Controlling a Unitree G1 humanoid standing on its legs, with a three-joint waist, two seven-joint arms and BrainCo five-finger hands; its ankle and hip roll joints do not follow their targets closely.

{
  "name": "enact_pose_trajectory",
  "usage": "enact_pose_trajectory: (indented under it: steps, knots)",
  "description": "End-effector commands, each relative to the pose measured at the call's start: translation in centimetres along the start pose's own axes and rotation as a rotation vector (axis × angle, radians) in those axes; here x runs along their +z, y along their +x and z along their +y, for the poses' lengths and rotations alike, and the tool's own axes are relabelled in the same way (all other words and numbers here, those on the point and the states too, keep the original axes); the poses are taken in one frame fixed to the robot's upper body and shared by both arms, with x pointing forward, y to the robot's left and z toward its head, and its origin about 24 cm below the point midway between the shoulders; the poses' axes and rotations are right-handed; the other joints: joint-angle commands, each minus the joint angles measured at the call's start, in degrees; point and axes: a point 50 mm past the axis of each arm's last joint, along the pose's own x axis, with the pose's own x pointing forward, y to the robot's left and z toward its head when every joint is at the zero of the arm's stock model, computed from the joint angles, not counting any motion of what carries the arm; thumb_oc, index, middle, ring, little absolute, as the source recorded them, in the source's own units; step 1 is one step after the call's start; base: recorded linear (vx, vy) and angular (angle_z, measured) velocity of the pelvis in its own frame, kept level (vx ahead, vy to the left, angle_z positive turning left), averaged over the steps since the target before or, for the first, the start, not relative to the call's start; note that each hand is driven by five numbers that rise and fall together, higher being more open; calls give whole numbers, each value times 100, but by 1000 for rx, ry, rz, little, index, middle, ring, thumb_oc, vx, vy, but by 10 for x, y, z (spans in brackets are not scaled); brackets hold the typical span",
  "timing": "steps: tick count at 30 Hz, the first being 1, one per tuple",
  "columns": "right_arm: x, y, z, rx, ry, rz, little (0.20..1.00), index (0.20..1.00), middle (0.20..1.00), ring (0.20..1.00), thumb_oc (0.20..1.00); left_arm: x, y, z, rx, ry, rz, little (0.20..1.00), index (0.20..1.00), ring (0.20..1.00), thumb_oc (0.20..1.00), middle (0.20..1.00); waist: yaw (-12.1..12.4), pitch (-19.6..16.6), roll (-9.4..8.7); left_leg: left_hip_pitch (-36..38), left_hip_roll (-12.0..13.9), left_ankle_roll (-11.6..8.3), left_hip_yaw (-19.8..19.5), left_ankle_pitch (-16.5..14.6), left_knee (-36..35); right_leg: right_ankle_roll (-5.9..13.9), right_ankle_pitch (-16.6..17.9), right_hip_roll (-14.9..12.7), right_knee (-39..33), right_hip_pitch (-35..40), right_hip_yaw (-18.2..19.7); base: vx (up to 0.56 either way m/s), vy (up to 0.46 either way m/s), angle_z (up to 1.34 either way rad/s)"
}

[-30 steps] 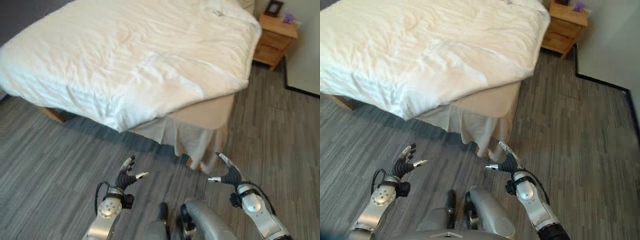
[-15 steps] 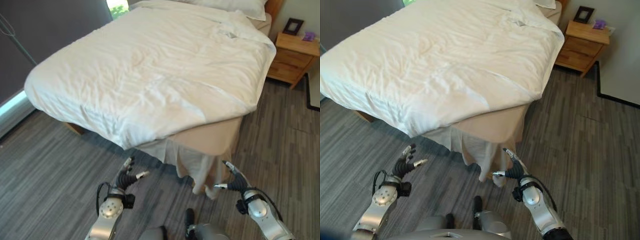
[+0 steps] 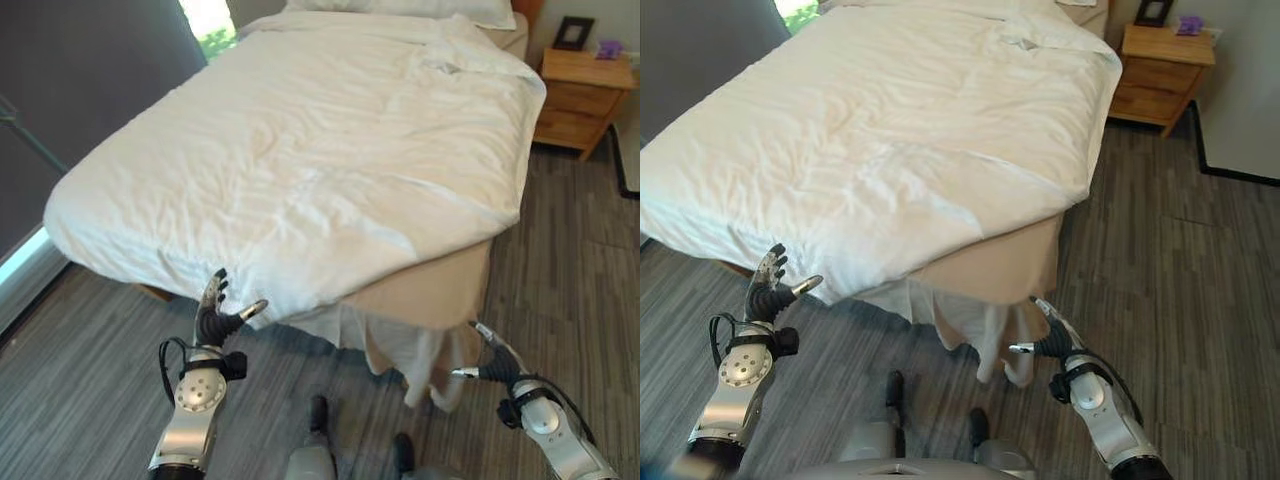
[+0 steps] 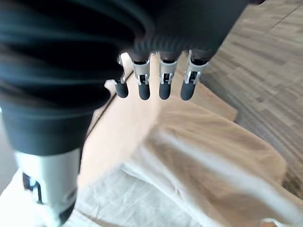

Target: Making the bed.

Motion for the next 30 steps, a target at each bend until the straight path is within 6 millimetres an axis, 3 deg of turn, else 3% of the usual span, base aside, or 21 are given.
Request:
enact_pose_trajectory:
  steps: [1,3,4,5,6,7,9,10,13,14,15,16,17,22,30]
  knots:
    - [17,2,2,20,-2,-104,1000,1000,1000,1000,1000,34,5,23,28,102,-190,1000,1000,1000,1000,1000,59,-387,-273,-180,-102,-57,179,744,-16,600,-135,-728,95,589,84,324,278,-73]
    - [18,1,12,61,23,-98,1000,1000,1000,1000,1000,44,12,23,11,154,-232,1000,1000,1000,1000,1000,12,-475,-372,-29,-196,40,310,643,-16,738,21,-835,483,403,160,314,254,-67]
    - [18,0,22,111,37,-93,1000,1000,1000,1000,1000,58,22,23,4,199,-277,1000,1000,1000,1000,1000,-93,-506,-493,215,-342,178,452,452,-16,887,379,-894,990,188,286,272,233,-61]
    - [20,0,25,121,38,-98,1000,1000,1000,1000,1000,66,27,25,20,229,-309,1000,1000,1000,1000,1000,-136,-493,-513,284,-392,241,534,389,-16,981,630,-885,1274,22,373,184,180,-54]
    - [20,0,24,120,38,-99,1000,1000,1000,1000,1000,66,28,25,20,229,-311,1000,1000,1000,1000,1000,-102,-500,-503,257,-366,241,561,419,-16,983,665,-863,1274,-23,409,116,190,-33]
    - [23,0,30,144,38,-109,1000,1000,1000,1000,1000,83,40,28,55,298,-363,1000,1000,1000,1000,1000,-249,-481,-483,474,-419,305,697,223,-16,1018,784,-836,1577,-316,277,146,210,-27]
    - [25,1,34,167,43,-112,1000,1000,1000,1000,1000,94,51,30,89,344,-392,1000,1000,1000,1000,1000,-328,-487,-469,587,-449,318,786,132,-16,985,769,-752,1488,-561,198,180,176,-42]
    - [23,0,41,202,52,-98,1000,1000,1000,1000,1000,106,66,39,150,439,-405,1000,1000,1000,1000,1000,-499,-494,-414,755,-520,334,839,-3,-16,892,730,-663,1168,-886,-28,153,74,-59]
    - [18,-3,43,214,37,-71,1000,1000,1000,1000,1000,107,74,44,171,550,-384,1000,1000,1000,1000,1000,-532,-488,-411,847,-545,339,834,-129,-16,846,664,-689,826,-887,-337,198,56,-25]
    - [18,-7,53,261,62,-69,1000,1000,1000,1000,1000,114,86,57,239,645,-376,1000,1000,1000,1000,1000,-521,-533,-424,966,-510,291,931,-171,-16,881,734,-916,436,-763,-916,178,-10,2]
    - [18,-11,56,270,79,-66,1000,1000,1000,1000,1000,123,96,58,259,683,-378,1000,1000,1000,1000,1000,-626,-572,-453,1001,-516,279,924,-214,-16,871,782,-877,382,-741,-712,250,4,-5]
    - [15,-15,55,276,81,-56,1000,1000,1000,1000,1000,115,101,60,268,718,-323,1000,1000,1000,1000,1000,-667,-633,-440,1006,-505,263,974,-222,-16,921,752,-901,251,-700,-679,235,-19,14]
    - [10,-19,56,286,75,-39,1000,1000,1000,1000,1000,108,110,68,273,781,-244,1000,1000,1000,1000,1000,-728,-718,-449,1023,-517,240,1037,-236,-16,949,957,-979,186,-678,-692,208,-13,6]
    - [3,-27,53,289,68,-25,1000,1000,1000,1000,1000,104,123,79,281,914,-163,1000,1000,1000,1000,1000,-899,-762,-405,1026,-438,181,1079,-236,-16,959,863,-969,117,-660,-665,94,-21,-10]
    - [-13,-35,66,338,61,26,1000,1000,1000,1000,1000,88,134,71,210,992,-77,1000,1000,1000,1000,1000,-1114,-735,-368,645,-290,72,1256,-144,-16,1019,903,-883,65,-1147,-499,4,-44,-12]
